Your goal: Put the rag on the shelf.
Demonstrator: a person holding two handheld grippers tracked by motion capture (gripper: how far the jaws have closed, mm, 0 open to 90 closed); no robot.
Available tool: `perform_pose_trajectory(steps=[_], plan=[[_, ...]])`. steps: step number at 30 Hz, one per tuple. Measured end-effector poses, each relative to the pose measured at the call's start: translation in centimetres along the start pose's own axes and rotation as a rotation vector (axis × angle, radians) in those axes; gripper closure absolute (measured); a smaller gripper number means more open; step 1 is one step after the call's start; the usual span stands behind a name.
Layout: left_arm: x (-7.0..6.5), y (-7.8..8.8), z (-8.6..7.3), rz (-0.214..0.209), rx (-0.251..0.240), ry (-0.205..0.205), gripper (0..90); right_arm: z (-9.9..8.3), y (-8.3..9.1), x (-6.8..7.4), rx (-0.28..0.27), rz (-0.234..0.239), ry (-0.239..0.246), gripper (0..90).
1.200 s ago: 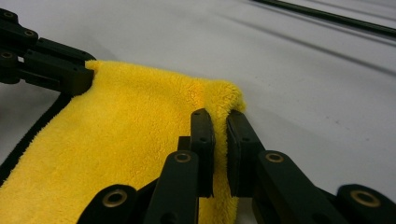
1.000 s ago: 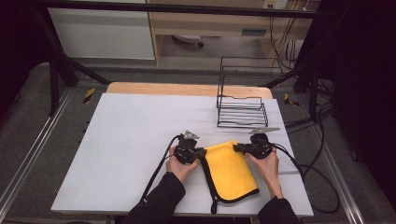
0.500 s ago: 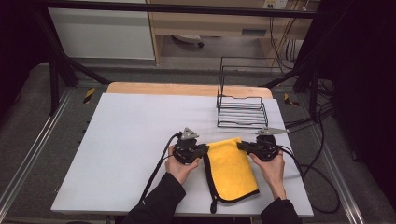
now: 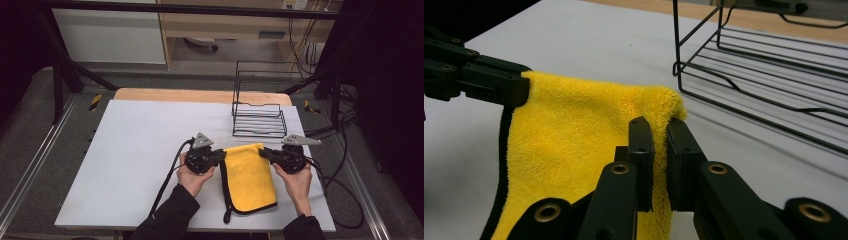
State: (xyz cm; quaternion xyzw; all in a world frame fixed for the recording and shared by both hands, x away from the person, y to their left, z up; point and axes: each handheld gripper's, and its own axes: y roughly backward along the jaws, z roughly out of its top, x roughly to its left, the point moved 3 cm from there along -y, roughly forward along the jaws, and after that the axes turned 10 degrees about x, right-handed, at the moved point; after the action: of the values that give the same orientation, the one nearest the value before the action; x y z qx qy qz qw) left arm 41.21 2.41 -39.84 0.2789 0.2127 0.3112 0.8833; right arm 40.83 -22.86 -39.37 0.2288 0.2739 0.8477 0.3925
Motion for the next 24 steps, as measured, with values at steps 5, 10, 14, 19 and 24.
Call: perform_pose_trajectory(steps=[5,10,14,19,24], plan=[[-0.5,0.6,0.8,0.005,-0.023,-0.016,80.7,0.4,1.0,0.3,-0.028,-0.014,0.006,83.3],[-0.7,1.1,1.5,0.003,-0.045,-0.035,80.7,0.8,1.8,0.5,-0.057,-0.029,0.011,83.4],[-1.0,1.6,2.1,0.004,-0.063,-0.047,80.7,1.2,2.5,0.7,-0.085,-0.040,0.017,83.5],[-1.3,2.2,2.8,0.010,-0.081,-0.064,80.7,1.7,3.3,0.9,-0.113,-0.050,0.021,83.6],[-1.7,2.8,3.5,0.016,-0.112,-0.082,80.7,2.3,4.1,1.2,-0.144,-0.062,0.031,83.7]])
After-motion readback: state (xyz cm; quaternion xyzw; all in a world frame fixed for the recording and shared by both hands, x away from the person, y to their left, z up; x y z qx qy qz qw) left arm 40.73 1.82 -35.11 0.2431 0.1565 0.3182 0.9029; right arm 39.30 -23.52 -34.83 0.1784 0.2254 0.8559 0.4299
